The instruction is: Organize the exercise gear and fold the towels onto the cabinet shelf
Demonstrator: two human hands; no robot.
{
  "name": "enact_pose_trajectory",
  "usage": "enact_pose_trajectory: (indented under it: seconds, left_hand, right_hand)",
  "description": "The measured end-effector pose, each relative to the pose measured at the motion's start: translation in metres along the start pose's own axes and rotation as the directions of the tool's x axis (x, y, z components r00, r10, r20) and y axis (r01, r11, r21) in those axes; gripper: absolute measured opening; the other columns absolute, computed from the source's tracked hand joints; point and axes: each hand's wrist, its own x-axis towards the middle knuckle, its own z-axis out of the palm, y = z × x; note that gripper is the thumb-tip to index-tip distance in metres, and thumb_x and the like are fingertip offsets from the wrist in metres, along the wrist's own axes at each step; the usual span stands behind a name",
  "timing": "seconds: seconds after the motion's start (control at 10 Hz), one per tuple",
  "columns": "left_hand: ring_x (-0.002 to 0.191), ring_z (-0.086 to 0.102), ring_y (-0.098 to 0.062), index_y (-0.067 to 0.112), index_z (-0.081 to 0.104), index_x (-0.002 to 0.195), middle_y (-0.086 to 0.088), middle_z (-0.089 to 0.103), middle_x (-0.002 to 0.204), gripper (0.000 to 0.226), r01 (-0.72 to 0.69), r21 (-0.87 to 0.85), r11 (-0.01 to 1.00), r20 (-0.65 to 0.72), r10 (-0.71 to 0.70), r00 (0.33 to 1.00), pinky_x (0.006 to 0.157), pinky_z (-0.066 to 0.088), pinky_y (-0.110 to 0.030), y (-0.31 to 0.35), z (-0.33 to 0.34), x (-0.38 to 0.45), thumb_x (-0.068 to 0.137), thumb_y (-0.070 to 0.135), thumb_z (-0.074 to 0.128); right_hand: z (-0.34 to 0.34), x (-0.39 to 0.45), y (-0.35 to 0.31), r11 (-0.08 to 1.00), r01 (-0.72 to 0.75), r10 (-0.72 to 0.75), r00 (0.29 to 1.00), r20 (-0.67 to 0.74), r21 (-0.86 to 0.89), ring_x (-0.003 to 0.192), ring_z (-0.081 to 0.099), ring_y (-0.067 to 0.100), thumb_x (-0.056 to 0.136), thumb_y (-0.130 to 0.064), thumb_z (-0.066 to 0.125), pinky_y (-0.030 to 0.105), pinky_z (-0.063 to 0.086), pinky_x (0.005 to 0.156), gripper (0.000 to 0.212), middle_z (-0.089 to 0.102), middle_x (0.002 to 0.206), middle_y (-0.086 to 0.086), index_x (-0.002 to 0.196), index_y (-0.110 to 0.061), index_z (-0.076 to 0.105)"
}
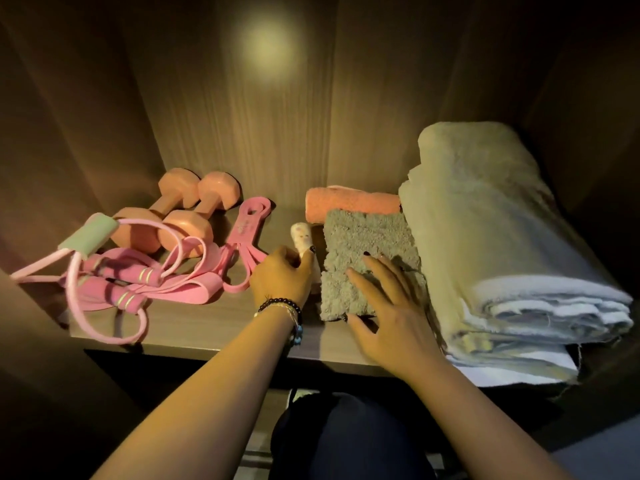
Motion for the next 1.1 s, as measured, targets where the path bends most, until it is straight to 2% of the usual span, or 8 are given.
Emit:
enact_pose_trajectory:
  seconds: [0.2, 0.4, 0.6, 0.7, 0.8, 0.9, 1.0, 1.1]
  left_hand:
    - [0.077, 0.067, -0.034, 0.018, 0.062, 0.106, -0.009, 0.073, 0.085, 0.032, -0.231, 0.123, 0.965, 0.039, 0.228, 0.973, 0.061, 0.053, -0.039, 0.005, 0.019, 0.005, 0.096, 0.045, 0.050]
    - [0.086, 0.059, -0.032, 0.011, 0.066, 0.096, -0.011, 0.066, 0.083, 0.027, -0.314, 0.146, 0.938, 0.025, 0.314, 0.949, 0.056, 0.043, -0.034, 0.007, 0.024, 0.010, 0.096, 0.036, 0.054]
    - [0.096, 0.055, -0.034, 0.006, 0.070, 0.102, -0.015, 0.067, 0.097, 0.022, -0.291, 0.047, 0.955, 0.069, 0.288, 0.955, 0.075, 0.043, -0.037, 0.004, 0.018, 0.007, 0.093, 0.020, 0.056]
    - [0.119, 0.049, -0.031, 0.006, 0.062, 0.125, -0.013, 0.060, 0.128, 0.033, -0.307, 0.013, 0.952, 0.184, 0.299, 0.936, 0.097, 0.035, -0.030, 0.005, 0.012, 0.004, 0.094, 0.015, 0.054]
    - [0.126, 0.049, -0.030, 0.004, 0.046, 0.139, -0.016, 0.053, 0.138, 0.045, -0.276, -0.051, 0.960, 0.255, 0.280, 0.925, 0.099, 0.035, -0.027, 0.008, -0.003, 0.005, 0.096, 0.015, 0.051]
    - [0.129, 0.048, -0.028, 0.008, 0.021, 0.152, -0.014, 0.045, 0.145, 0.065, -0.210, -0.053, 0.976, 0.304, 0.216, 0.928, 0.098, 0.035, -0.026, 0.010, -0.029, 0.007, 0.095, 0.016, 0.052]
    - [0.139, 0.036, -0.024, 0.011, 0.016, 0.153, -0.008, 0.030, 0.156, 0.072, -0.294, -0.032, 0.955, 0.301, 0.289, 0.909, 0.107, 0.022, -0.021, 0.016, -0.055, 0.004, 0.094, 0.021, 0.055]
    - [0.138, 0.036, -0.025, 0.013, 0.019, 0.153, -0.006, 0.026, 0.158, 0.072, -0.336, -0.033, 0.941, 0.330, 0.328, 0.885, 0.115, 0.026, -0.031, 0.025, -0.084, -0.009, 0.093, 0.028, 0.055]
  right_hand:
    - [0.014, 0.010, 0.004, 0.998, -0.017, 0.012, 0.996, -0.083, -0.059, 0.133, 0.045, 0.025, 0.081, -0.030, 0.063, 0.044, 0.025, 0.110, 0.052, 0.053, 0.140, 0.003, 0.133, -0.025, 0.058]
    - [0.019, 0.011, 0.008, 0.998, -0.001, -0.008, 0.991, -0.133, -0.069, 0.131, 0.047, 0.026, 0.079, -0.024, 0.072, 0.046, 0.031, 0.108, 0.054, 0.054, 0.138, 0.003, 0.131, -0.024, 0.059]
    - [0.017, 0.008, 0.008, 0.997, -0.001, -0.006, 0.996, -0.088, -0.075, 0.135, 0.042, 0.025, 0.079, -0.030, 0.069, 0.044, 0.023, 0.111, 0.061, 0.050, 0.142, 0.004, 0.137, -0.022, 0.053]
    - [0.013, 0.008, 0.006, 0.998, -0.003, -0.001, 0.999, -0.052, -0.069, 0.137, 0.040, 0.023, 0.080, -0.032, 0.067, 0.043, 0.020, 0.112, 0.063, 0.047, 0.145, 0.004, 0.140, -0.019, 0.050]
    - [0.004, 0.008, 0.003, 0.998, -0.003, 0.005, 0.999, 0.035, -0.058, 0.143, 0.029, 0.020, 0.082, -0.036, 0.062, 0.039, 0.011, 0.116, 0.068, 0.037, 0.152, 0.002, 0.145, -0.018, 0.041]
    - [-0.006, 0.006, 0.004, 0.998, -0.015, 0.004, 0.987, 0.162, 0.067, 0.148, 0.006, 0.008, 0.085, -0.038, 0.057, 0.031, 0.000, 0.121, 0.076, 0.012, 0.159, -0.012, 0.152, -0.026, 0.022]
    - [-0.024, 0.009, 0.003, 0.980, -0.076, 0.052, 0.990, 0.131, 0.186, 0.144, 0.002, -0.004, 0.085, -0.032, 0.063, 0.016, -0.001, 0.116, 0.079, 0.008, 0.156, -0.023, 0.151, -0.032, 0.019]
    - [-0.052, 0.011, -0.010, 0.981, -0.119, 0.106, 0.991, 0.087, 0.153, 0.140, 0.001, -0.007, 0.086, -0.035, 0.064, 0.004, -0.014, 0.105, 0.080, 0.015, 0.156, -0.016, 0.152, -0.026, 0.021]
